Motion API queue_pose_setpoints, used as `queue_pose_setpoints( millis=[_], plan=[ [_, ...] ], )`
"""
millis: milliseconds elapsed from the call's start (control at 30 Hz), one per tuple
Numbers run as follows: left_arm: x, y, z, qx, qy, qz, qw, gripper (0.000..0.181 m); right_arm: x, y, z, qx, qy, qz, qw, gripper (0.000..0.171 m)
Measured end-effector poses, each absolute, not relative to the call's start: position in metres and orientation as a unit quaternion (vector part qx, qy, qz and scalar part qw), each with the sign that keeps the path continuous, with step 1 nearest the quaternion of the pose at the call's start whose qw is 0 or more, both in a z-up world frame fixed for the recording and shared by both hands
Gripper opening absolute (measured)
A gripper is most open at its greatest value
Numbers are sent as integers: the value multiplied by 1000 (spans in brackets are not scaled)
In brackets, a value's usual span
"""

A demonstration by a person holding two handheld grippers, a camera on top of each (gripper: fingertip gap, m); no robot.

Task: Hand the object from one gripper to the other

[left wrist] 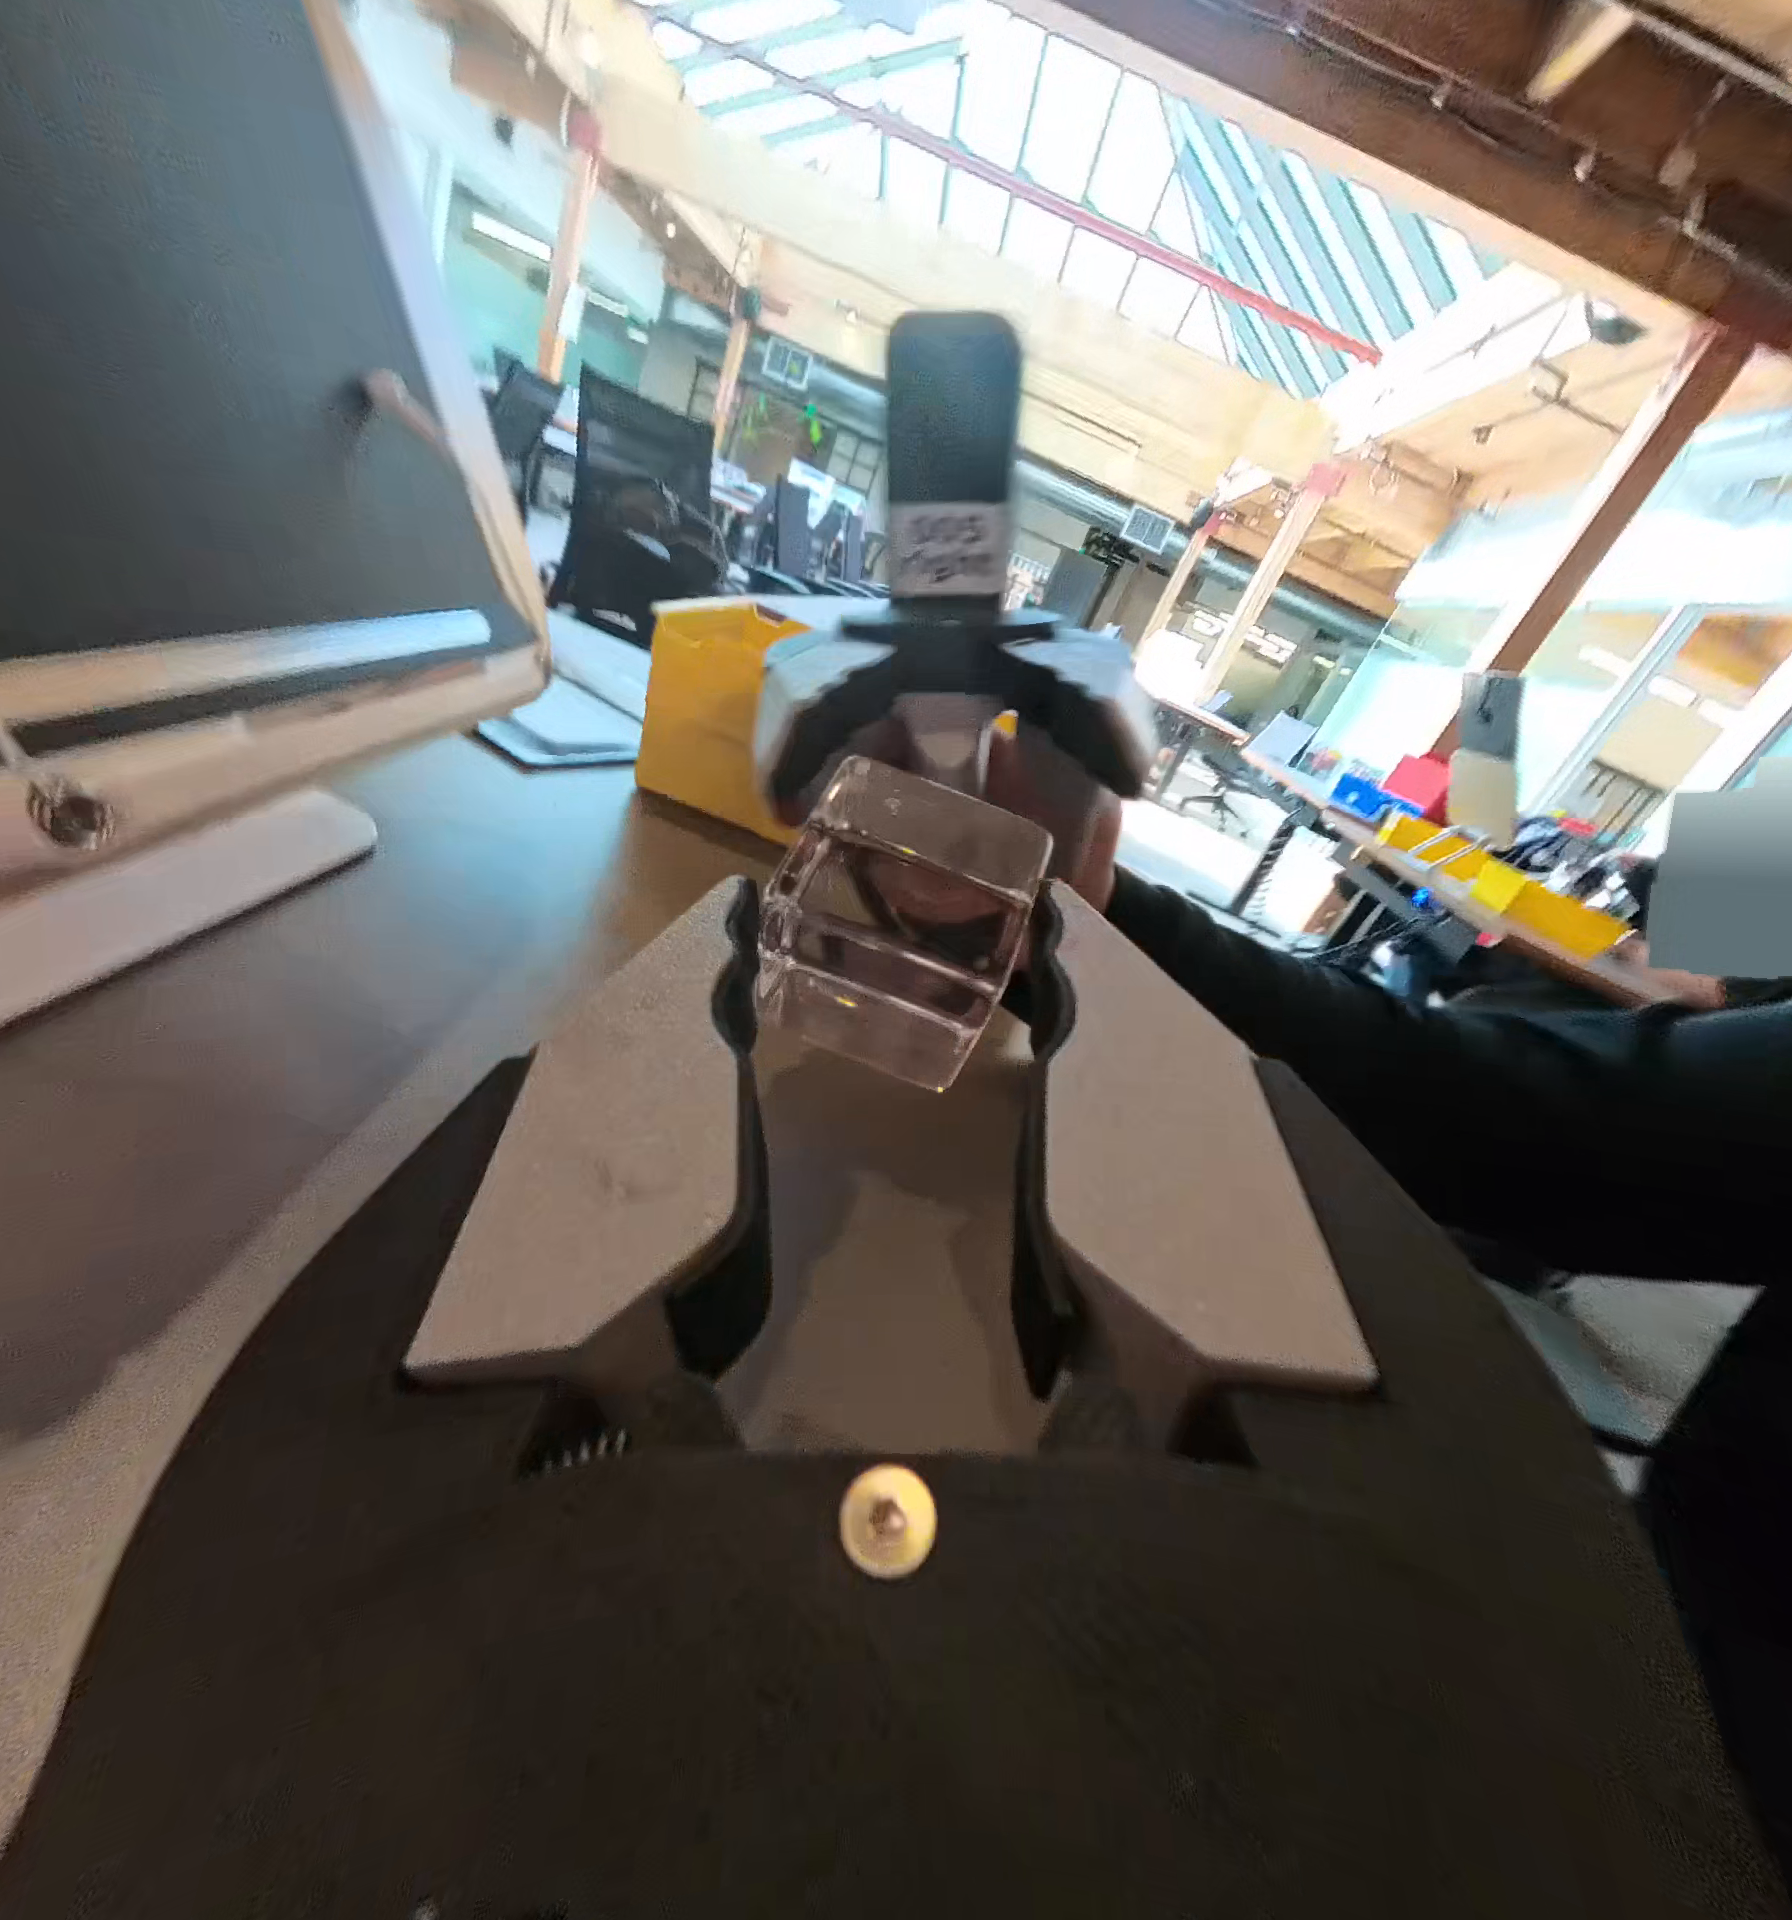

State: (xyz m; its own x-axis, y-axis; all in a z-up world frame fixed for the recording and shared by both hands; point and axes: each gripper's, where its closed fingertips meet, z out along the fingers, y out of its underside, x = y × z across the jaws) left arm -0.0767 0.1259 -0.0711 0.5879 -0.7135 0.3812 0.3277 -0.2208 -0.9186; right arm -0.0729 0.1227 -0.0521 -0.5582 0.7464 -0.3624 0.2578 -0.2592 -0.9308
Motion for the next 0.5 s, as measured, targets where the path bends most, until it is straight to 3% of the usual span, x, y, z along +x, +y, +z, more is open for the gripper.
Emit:
queue_pose_setpoints(
  millis=[33,267,500],
  plan=[
    [-79,128,-74,-657,133,-443,596,50,-72,118,-54,-428,-602,644,200,65],
    [-77,126,-91,-678,82,-550,481,50,-78,118,-93,-415,-731,415,348,82],
    [-54,108,-107,-681,86,-627,367,49,-79,96,-116,-348,-796,330,369,52]
  ],
)
